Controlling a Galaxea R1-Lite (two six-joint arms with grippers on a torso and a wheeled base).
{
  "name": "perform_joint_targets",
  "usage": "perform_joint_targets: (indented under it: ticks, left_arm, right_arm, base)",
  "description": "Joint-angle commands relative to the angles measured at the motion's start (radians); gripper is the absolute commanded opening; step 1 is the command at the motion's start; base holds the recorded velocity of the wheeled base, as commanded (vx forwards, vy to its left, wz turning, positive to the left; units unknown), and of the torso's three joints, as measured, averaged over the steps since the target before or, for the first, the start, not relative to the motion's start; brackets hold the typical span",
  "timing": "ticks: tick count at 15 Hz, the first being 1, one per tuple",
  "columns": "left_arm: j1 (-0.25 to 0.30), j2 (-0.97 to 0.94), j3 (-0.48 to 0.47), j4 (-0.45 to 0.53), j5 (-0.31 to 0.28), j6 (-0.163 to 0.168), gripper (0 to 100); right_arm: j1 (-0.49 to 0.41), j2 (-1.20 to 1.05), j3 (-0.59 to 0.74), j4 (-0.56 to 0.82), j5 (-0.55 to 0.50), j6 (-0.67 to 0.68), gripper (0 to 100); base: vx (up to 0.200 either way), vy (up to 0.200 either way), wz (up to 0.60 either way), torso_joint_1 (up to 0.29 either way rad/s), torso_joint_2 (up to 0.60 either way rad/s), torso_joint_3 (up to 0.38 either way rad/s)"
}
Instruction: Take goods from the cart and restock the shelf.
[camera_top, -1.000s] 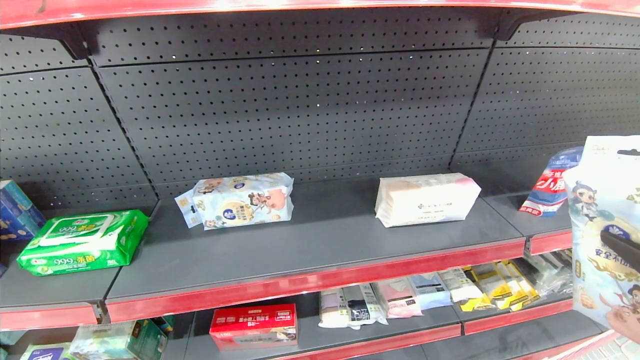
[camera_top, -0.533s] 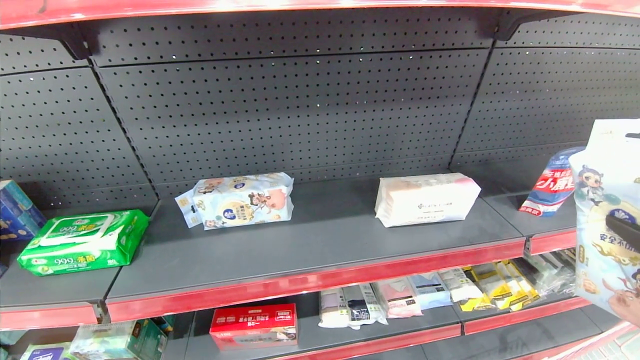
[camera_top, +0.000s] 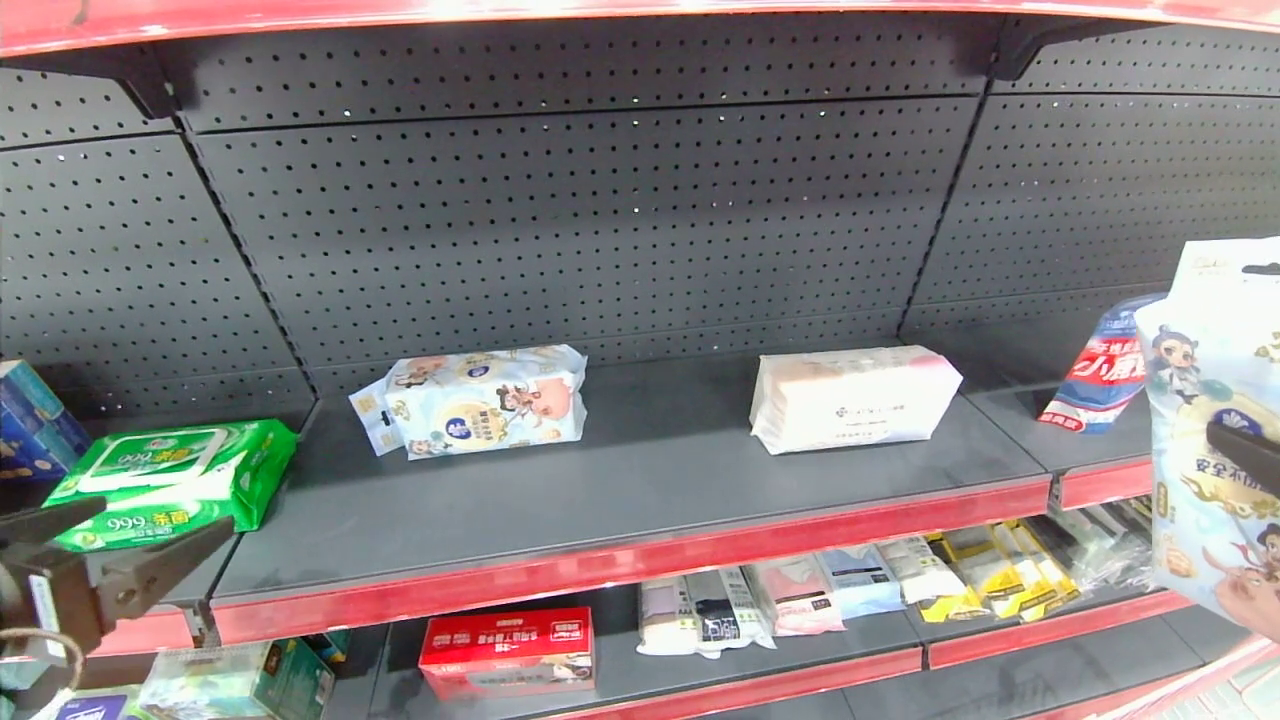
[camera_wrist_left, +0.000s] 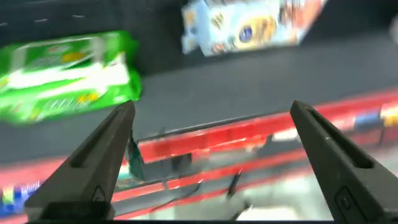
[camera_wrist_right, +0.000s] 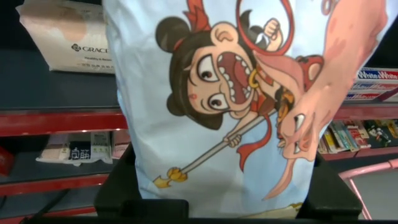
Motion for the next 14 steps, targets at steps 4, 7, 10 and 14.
perform_joint_targets:
  ticks: [4,7,10,14]
  left_arm:
    - [0.209,0.587,0.016,-0.379,-0.377,0.385,100]
    - [0.149,0.803,-0.059,-0.654,-0.44,0.392,100]
    - [0.072,0.883,-0.16,-0.666,-0.444,0.328,100]
    - [0.035,0.97,-0.346,-0.652,-0.47,0.319,100]
  right_arm:
    - [-0.003,0.063,-0.009,-0.001,0.006,0.007,0]
    - [-0.003,0.063,-0.011,-0.001,0.006,0.001,0]
    - [-0.003,0.064,-0.008,0.0,0.004,-0.001,0]
    - [-0.003,0.075,0.0,0.0,0.002,-0.002,0]
  base:
    - [0.0,0.0,0.0,0.0,0.0,0.0]
    - [0.0,0.0,0.0,0.0,0.0,0.0]
    - [0.0,0.0,0.0,0.0,0.0,0.0]
    - [0.0,0.0,0.0,0.0,0.0,0.0]
